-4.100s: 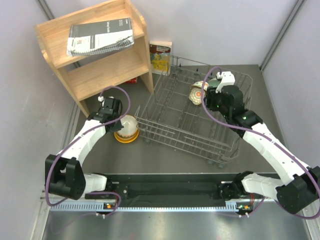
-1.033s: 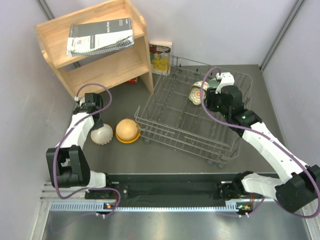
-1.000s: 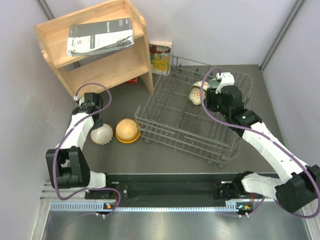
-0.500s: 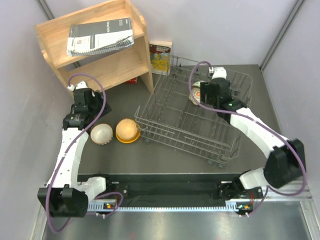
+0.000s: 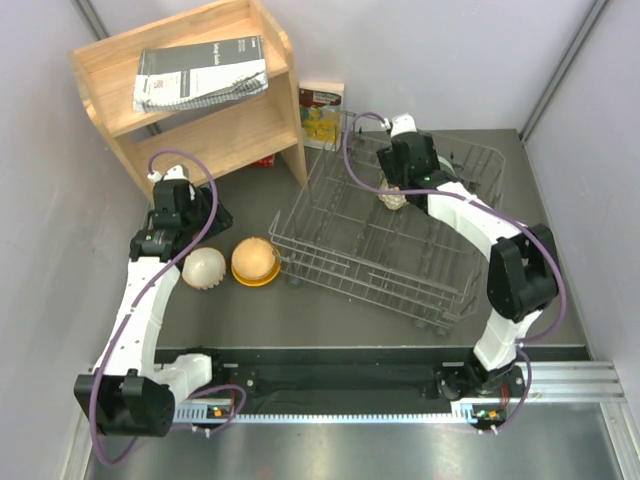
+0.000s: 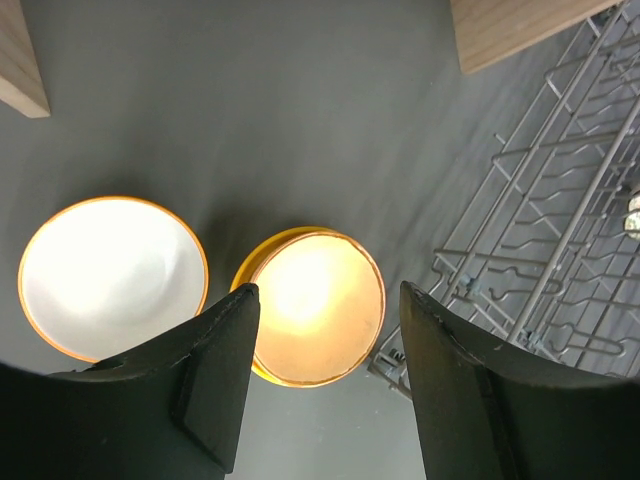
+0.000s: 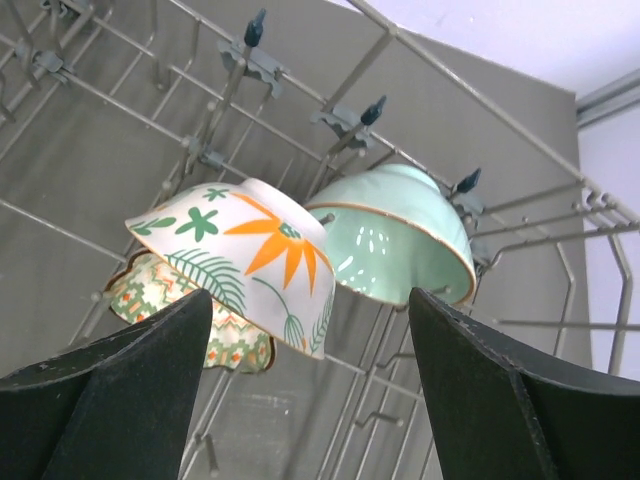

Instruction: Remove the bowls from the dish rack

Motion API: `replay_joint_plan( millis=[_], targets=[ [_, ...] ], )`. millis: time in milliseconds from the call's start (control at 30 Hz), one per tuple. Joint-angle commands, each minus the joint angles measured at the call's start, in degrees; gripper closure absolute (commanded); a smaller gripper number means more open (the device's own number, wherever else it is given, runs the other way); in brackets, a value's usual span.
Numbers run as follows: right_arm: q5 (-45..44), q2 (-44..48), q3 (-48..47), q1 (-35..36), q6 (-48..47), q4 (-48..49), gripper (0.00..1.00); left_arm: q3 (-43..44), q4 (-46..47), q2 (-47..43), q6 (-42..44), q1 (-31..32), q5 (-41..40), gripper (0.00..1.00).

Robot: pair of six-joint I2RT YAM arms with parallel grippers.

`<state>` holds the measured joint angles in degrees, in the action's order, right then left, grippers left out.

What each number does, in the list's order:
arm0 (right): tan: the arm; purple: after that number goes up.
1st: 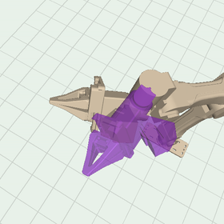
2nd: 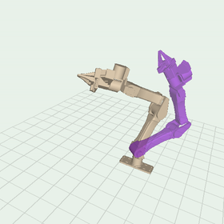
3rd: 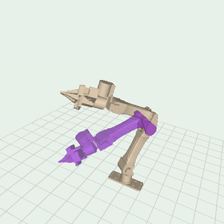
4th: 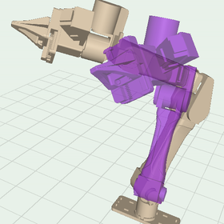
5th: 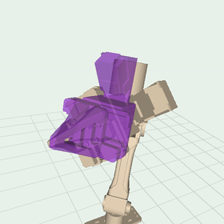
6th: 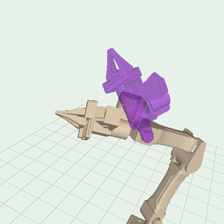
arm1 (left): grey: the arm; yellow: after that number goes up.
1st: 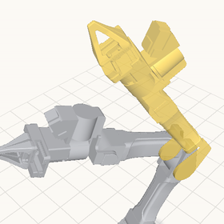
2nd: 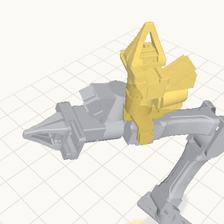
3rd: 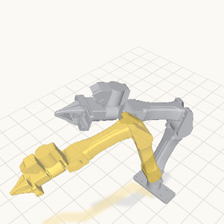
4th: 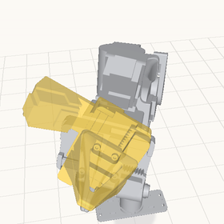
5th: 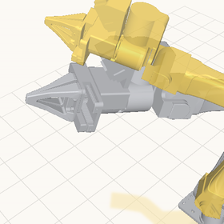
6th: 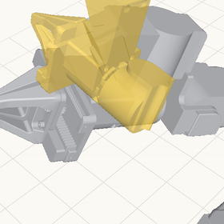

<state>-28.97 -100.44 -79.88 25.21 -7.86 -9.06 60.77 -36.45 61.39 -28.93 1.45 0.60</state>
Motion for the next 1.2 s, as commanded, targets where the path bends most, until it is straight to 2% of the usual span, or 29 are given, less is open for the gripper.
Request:
replay_joint_plan(
  millis=[0, 300, 600, 833, 1000, 1167],
  targets=[
    [-2.4, -2.6, -5.9, -0.5, -4.3, 2.0, 0.21, -0.8, 1.6, -0.7, 0.7, 0.0, 2.0, 0.38],
    [1.4, -1.2, -4.9, -0.8, -4.2, 1.7, 0.23, -0.8, 1.1, -0.7, 1.7, 0.0, 1.1, 0.38],
    [5.4, 6.2, 4.7, -0.7, -2.9, 6.0, 0.26, -1.7, 2.1, 0.1, 1.1, 0.1, 2.3, 0.39],
    [3.0, 0.9, 1.1, -1.2, -4.4, 6.1, 0.26, -1.4, 2.3, 0.4, 1.5, 0.1, 2.0, 0.39],
    [3.9, -3.7, -2.1, -1.9, -5.8, 6.9, 0.33, -1.4, 1.5, 0.1, 2.5, 0.2, 1.3, 0.39],
    [5.2, -5.8, -4.3, -2.8, -5.9, 6.4, 0.33, -1.2, 1.1, 0.4, 2.7, 0.2, 0.9, 0.39]
  ],
)
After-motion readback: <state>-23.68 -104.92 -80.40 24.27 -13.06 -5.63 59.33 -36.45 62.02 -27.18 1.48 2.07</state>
